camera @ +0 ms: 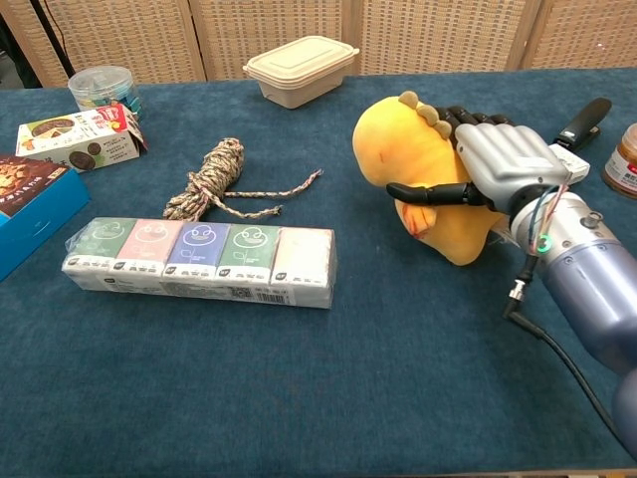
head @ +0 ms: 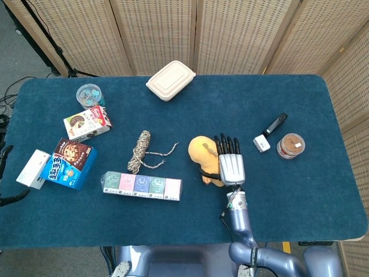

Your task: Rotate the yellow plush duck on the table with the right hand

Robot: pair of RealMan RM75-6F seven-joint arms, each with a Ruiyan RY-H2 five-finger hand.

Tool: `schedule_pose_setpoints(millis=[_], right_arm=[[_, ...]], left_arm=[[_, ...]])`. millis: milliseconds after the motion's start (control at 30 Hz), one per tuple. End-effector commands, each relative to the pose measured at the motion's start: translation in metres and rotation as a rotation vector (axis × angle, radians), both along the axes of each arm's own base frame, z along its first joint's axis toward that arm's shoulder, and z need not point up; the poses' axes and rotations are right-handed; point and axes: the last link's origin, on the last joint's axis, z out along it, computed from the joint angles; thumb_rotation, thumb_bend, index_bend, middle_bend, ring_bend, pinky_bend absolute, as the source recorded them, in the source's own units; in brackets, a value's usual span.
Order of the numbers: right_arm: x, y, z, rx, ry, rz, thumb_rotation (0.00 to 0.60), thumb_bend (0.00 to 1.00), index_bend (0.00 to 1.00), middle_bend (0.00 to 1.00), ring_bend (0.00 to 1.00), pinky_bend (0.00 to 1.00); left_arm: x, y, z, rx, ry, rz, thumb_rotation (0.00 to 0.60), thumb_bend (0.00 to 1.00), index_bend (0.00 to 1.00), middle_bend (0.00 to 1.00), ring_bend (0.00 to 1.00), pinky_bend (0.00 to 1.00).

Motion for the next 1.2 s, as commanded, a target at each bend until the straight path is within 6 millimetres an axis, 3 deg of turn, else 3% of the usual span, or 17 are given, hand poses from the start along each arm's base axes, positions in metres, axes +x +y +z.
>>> schedule_pose_setpoints(millis=[33, 333, 533, 833, 1200], right_arm=[[-0.004, 0.006, 0.006, -0.015, 0.012, 0.007, 0.115, 0.10, 0.00, 0.00, 0.00, 0.00], [-0.010, 0.019, 0.017, -0.031, 0.013, 0.015, 0.123, 0.09, 0.00, 0.00, 0.00, 0.00], [0.004, 0.023, 0.021, -0.024, -0.025, 0.071, 0.130, 0.09, 0.00, 0.00, 0.00, 0.00], [0.050, 0.001, 0.005, 0.029, -0.039, 0.142, 0.139, 0.09, 0.00, 0.00, 0.00, 0.00], [0.057, -0.024, -0.018, 0.089, -0.062, 0.116, 0.109, 0.09, 0.01, 0.00, 0.00, 0.00]], left_arm=[[0.000, 0.000, 0.000, -0.002, 0.003, -0.001, 0.600, 0.02, 0.00, 0.00, 0.00, 0.00], [0.001, -0.001, -0.001, -0.003, 0.007, 0.000, 0.600, 0.02, 0.00, 0.00, 0.00, 0.00], [0.001, -0.001, -0.002, -0.005, 0.009, 0.001, 0.600, 0.02, 0.00, 0.00, 0.00, 0.00], [0.001, -0.001, -0.002, -0.006, 0.005, -0.001, 0.600, 0.02, 0.00, 0.00, 0.00, 0.00], [-0.001, -0.001, 0.002, -0.005, -0.015, 0.001, 0.600, 0.02, 0.00, 0.00, 0.00, 0.00]])
